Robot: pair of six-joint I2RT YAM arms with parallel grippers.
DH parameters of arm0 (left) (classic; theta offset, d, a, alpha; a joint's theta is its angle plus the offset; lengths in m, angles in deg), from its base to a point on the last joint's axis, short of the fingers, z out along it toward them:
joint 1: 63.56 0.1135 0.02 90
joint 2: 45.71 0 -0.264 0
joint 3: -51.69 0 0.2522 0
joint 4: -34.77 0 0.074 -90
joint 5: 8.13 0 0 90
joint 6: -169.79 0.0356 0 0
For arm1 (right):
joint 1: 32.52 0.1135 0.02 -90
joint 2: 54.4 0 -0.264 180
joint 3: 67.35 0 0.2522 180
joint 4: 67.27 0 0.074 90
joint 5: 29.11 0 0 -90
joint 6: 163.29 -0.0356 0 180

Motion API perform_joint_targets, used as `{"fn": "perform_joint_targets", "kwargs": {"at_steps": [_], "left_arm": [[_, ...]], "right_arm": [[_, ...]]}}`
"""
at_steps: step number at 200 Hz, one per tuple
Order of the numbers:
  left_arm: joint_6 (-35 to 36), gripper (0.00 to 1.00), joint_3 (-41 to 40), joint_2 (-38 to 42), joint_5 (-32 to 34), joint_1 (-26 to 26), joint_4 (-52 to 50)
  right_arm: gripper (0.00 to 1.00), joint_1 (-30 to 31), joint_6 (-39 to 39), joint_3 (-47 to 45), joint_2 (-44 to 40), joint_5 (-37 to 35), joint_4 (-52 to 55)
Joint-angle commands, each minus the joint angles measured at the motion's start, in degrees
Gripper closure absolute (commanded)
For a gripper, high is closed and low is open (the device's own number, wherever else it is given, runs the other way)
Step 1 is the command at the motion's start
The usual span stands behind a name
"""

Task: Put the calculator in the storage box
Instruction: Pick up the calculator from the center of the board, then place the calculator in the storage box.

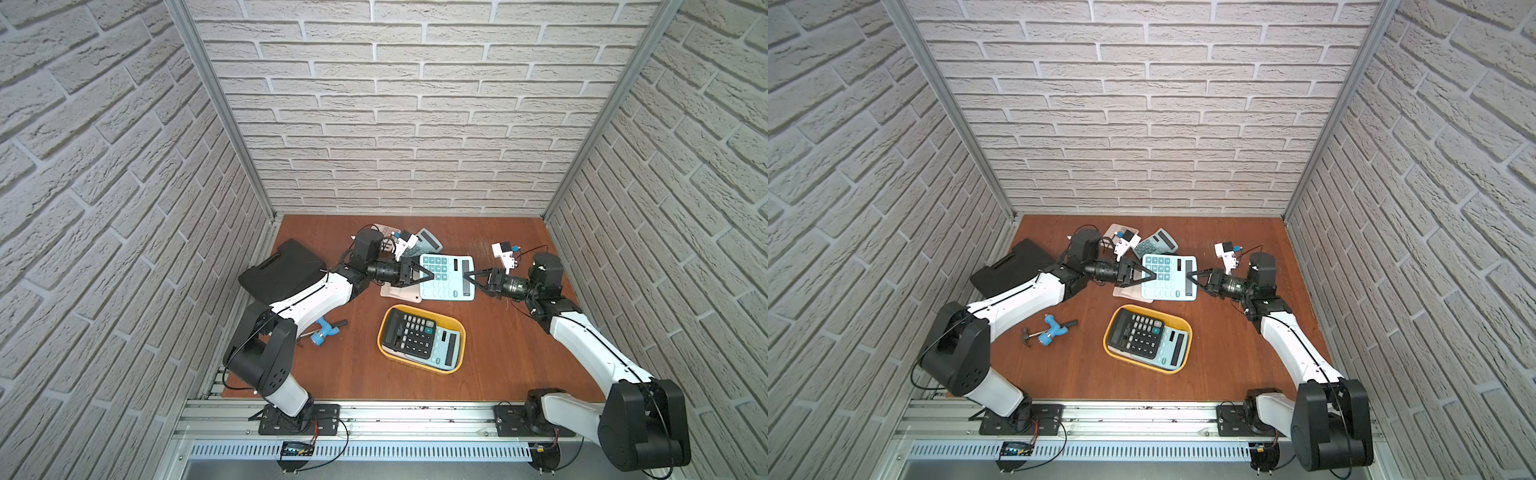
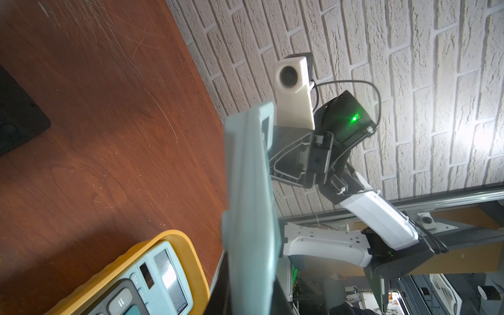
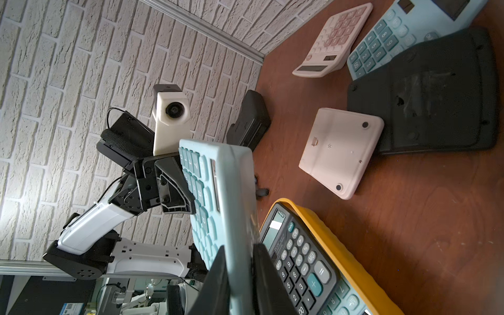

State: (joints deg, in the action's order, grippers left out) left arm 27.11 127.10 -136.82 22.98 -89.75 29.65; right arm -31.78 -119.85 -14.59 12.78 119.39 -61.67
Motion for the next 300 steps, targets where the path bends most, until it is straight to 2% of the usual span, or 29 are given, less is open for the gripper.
{"fn": "perform_joint_targets", "kwargs": {"at_steps": [1,10,43,59,106,143,194,300], "left_arm": [[2.6,0.80,0.1,1.2,-1.1,-0.7,0.0],[2.9,0.67,0.0,1.5,-0.7,-0.6,-0.6],[7.2,0.26,-0.2,4.0,5.0,0.9,-8.4],[9.9,0.02,-0.1,6.0,9.9,1.9,-13.4],[16.1,0.02,-0.7,12.4,26.0,4.4,-26.1],[17.0,0.02,-3.6,15.8,31.8,5.4,-28.3],[16.4,0.02,-7.9,17.3,34.6,5.8,-27.0],[14.7,0.02,-12.6,16.3,34.2,5.8,-22.6]], "right_arm": [[0.90,2.4,-1.2,-1.2,-1.8,-0.2,-1.2],[0.97,2.9,-1.2,-1.5,-2.3,-1.4,0.8],[0.97,5.0,0.4,-1.8,-6.5,-5.7,8.9],[0.97,5.6,1.5,-2.1,-8.8,-7.8,13.7],[0.97,8.0,0.4,-6.3,-15.2,-14.2,22.9],[0.97,12.2,-2.0,-9.7,-22.1,-21.7,28.1],[0.97,17.6,-7.2,-14.3,-28.1,-29.4,29.1],[0.97,27.2,-16.0,-18.9,-25.9,-41.0,19.5]]}}
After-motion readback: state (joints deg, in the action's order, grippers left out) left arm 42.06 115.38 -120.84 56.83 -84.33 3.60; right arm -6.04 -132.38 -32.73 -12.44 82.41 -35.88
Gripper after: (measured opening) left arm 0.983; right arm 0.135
